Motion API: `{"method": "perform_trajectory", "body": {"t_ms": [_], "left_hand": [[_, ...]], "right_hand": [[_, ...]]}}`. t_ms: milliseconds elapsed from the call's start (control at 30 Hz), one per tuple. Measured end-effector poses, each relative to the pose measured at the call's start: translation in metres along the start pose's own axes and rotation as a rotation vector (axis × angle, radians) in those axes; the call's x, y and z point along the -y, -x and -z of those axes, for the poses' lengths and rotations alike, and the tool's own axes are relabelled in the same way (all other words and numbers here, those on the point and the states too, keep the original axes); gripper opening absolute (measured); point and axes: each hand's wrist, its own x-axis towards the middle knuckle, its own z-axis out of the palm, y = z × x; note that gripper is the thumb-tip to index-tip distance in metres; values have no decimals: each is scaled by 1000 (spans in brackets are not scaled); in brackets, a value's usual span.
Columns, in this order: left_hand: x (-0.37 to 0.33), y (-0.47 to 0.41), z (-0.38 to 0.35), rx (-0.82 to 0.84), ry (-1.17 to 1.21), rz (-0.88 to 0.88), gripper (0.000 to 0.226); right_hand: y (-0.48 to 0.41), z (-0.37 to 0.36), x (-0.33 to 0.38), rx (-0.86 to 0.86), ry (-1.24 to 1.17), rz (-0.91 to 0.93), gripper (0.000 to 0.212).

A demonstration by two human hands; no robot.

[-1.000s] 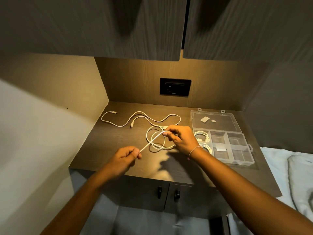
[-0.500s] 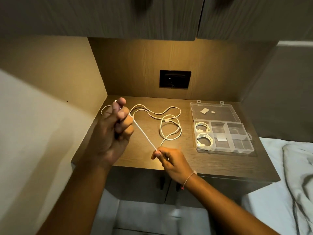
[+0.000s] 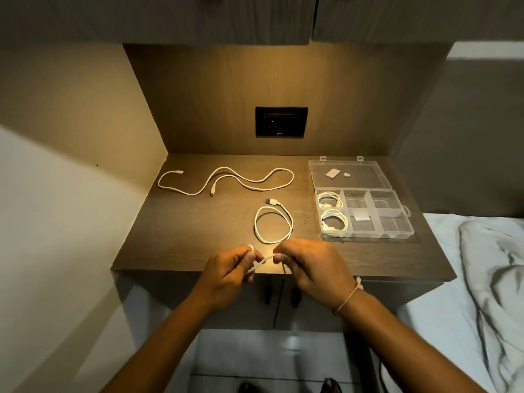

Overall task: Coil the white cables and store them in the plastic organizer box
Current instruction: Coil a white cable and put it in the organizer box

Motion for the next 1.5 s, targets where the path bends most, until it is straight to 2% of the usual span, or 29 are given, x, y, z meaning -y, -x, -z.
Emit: {"method": "perform_trajectory", "body": {"t_ms": [200, 233, 300, 367, 400, 467, 567, 633, 667, 733, 800, 833, 900, 967, 1033, 1133, 1233, 1267, 1300, 1367, 1400, 1433, 1500], "left_hand": [[-22, 14, 10, 301, 595, 352, 33], [-28, 13, 14, 348, 765, 353, 31], [-40, 5, 23, 367, 1175, 240, 29], [-49, -11, 29, 237, 1475, 103, 33], [-50, -21, 31, 128, 1522, 76, 33], [-49, -38, 28, -131, 1326, 69, 29], [-32, -43, 19, -465, 506, 36, 30], [-17, -37, 23, -516, 27, -37, 28], [-11, -32, 26, -458, -73, -39, 27], [-6, -16, 27, -236, -109, 20, 27], [-11, 2, 20, 12, 25, 144, 33], [-17, 10, 18, 106, 192, 230, 36], [-33, 20, 19, 205, 639, 355, 36], [-46, 17, 25, 248, 1040, 336, 34], [-56, 8, 25, 230, 1328, 245, 30], [-57, -9, 14, -44, 1492, 193, 28], [-42, -20, 9, -321, 1317, 176, 28], [-35, -23, 9, -380, 1126, 160, 28], [-29, -23, 8, -399, 835, 135, 29], [-24, -15, 1, -285, 228, 80, 30], [-24, -7, -5, -164, 72, 62, 29], [-26, 2, -12, -48, 20, 65, 29], [-31, 19, -21, 102, 156, 174, 35]], "right_hand": [[-22, -11, -14, -72, -35, -67, 44], [-23, -16, -15, -99, -84, -99, 46], [-19, -32, -9, -135, -217, -159, 42], [-8, -54, 2, -52, -335, -238, 30], [-1, -65, 8, 11, -379, -264, 25], [6, -73, 19, 92, -427, -262, 21], [-4, -54, 27, 211, -325, -166, 20], [-13, -33, 29, 266, -212, -63, 19], [-17, -21, 27, 264, -168, -31, 20], [-27, 2, 16, 192, -80, 3, 32], [-38, 18, 1, 90, 17, 37, 51], [-42, 21, -5, 58, 30, 36, 56], [-42, 16, -9, 17, -37, -1, 52], [-31, -4, -3, 0, -197, -80, 37], [-14, -30, 12, 8, -357, -167, 23], [14, -55, 33, 71, -445, -308, 24], [37, -58, 46, 226, -441, -319, 26], [41, -53, 48, 265, -427, -298, 25], [41, -43, 48, 274, -399, -283, 26], [33, -17, 37, 217, -299, -259, 30], [26, -4, 28, 174, -215, -226, 32], [18, 9, 18, 144, -114, -178, 34], [5, 26, 2, 119, 11, -110, 38]]}}
